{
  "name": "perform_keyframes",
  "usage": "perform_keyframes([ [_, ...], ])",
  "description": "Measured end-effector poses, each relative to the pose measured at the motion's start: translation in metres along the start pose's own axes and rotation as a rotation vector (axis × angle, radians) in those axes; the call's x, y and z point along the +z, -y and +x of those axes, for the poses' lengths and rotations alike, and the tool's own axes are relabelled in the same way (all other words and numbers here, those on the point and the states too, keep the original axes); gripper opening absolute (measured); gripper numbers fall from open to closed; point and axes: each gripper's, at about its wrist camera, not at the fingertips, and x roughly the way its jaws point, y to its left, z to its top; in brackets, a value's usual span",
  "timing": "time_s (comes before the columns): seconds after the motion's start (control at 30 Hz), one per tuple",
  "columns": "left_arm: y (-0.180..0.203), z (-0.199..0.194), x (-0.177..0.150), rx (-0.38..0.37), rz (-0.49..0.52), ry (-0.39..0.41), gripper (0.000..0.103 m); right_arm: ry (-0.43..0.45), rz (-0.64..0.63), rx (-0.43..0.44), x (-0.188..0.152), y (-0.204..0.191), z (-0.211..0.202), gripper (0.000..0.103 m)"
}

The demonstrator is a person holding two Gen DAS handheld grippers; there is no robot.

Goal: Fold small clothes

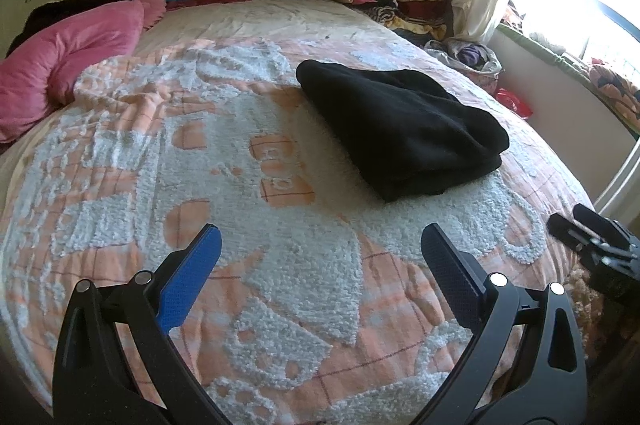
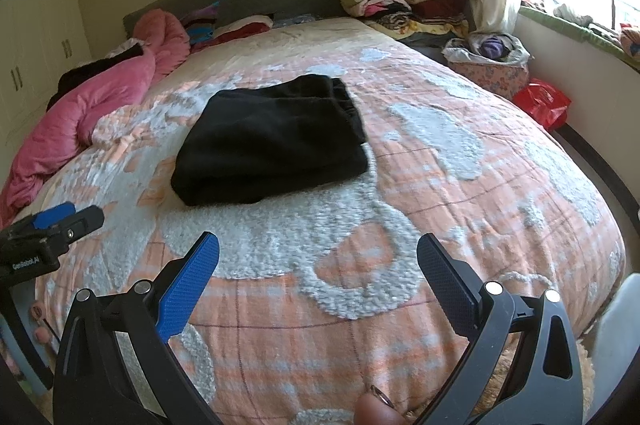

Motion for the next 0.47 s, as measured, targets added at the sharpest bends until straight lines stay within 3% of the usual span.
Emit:
perform_keyframes([
  [0.13, -0.014, -0.001, 0.002, -0.024, -0.057, -0.008, 0.094, 0.045, 0.1, -0.061, 0.009, 0.029, -0.018, 0.099],
  [0.27, -0.067, -0.004, 0.014, -0.037, -0.226, -0.054, 0.094, 0.118, 0.252, -0.239, 0.016, 0.102, -0.06, 0.099],
  [0.37, -0.141, -0.015, 0.035, 0.073, -0.341, -0.046, 0.094, 0.134, 0.388, -0.437, 0.004, 0.189, -0.095, 0.099],
  [0.47, -0.237, -0.027, 0.051, 0.297, -0.392, -0.042, 0.094, 0.055, 0.52, -0.657, -0.028, 0.283, -0.112, 0.099],
])
